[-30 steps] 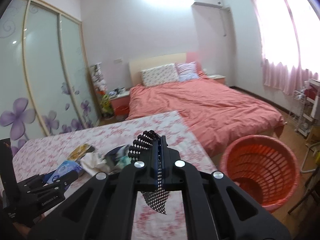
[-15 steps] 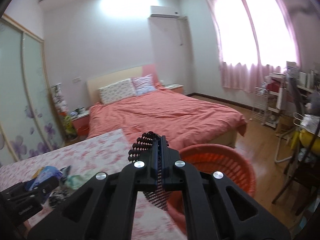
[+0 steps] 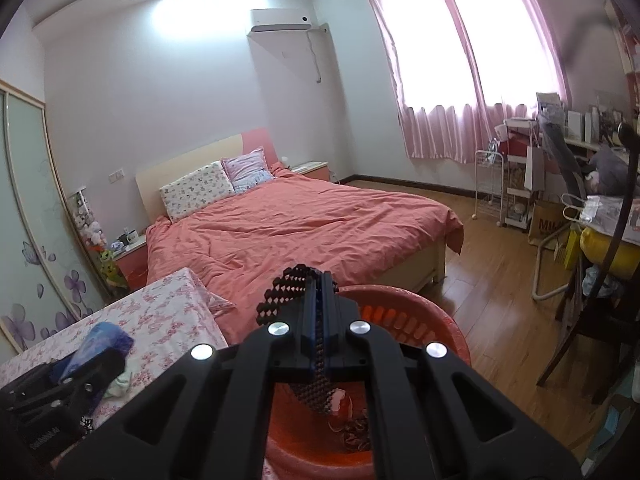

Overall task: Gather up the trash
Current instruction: 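Carry tissue pack and mesh bag to the basket and release both, then move both tools back to the bed toward the green tube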

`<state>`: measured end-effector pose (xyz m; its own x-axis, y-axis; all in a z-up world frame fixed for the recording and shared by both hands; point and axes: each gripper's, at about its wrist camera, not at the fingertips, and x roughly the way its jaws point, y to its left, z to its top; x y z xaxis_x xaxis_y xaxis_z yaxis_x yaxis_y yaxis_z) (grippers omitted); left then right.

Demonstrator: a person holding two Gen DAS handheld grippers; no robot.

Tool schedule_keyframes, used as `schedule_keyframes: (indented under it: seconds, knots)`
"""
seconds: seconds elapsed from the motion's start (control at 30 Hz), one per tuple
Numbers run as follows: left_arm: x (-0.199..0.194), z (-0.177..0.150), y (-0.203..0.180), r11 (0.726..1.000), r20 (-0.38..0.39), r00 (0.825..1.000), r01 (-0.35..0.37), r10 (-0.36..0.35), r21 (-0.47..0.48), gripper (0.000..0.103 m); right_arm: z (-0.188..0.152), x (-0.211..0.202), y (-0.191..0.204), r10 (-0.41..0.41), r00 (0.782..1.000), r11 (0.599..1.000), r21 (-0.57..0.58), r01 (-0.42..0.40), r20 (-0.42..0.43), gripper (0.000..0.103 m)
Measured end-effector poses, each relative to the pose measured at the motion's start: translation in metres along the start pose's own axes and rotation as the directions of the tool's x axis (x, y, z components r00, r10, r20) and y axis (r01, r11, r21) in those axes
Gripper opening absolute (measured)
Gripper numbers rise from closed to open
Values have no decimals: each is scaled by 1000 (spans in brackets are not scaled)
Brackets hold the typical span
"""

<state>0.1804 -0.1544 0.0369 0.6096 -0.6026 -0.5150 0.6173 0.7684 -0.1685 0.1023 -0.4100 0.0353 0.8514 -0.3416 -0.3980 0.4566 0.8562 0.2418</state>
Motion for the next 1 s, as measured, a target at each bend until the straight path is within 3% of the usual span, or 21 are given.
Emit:
schedule_keyframes:
  seconds: [0.23, 0.57, 0.7, 0.77, 0.83, 1.0]
  knots:
    - [32, -2, -23, 998, -38, 998, 55, -54, 16, 52, -1, 20, -22, -13, 1000, 1000, 20, 13, -28, 3]
    - [65, -4, -43, 997, -85, 994, 73, -70, 31, 52, 0, 53, -46, 7, 996, 996, 91, 0, -86, 4]
    - [75, -8, -48, 997, -108, 992, 67, -62, 40, 57, -3, 66, -47, 9, 993, 996, 88, 1, -118, 10]
    - [78, -10, -48, 998, -120, 991, 58, -53, 40, 65, -6, 71, -49, 6, 992, 996, 86, 5, -130, 27]
    - [80, -11, -47, 998, -127, 991, 50, -44, 40, 70, -9, 72, -49, -4, 991, 996, 84, 15, -131, 37]
    - [80, -16, -40, 999, -155, 988, 22, -17, 30, 70, -11, 72, -53, -21, 989, 996, 85, 34, -144, 42]
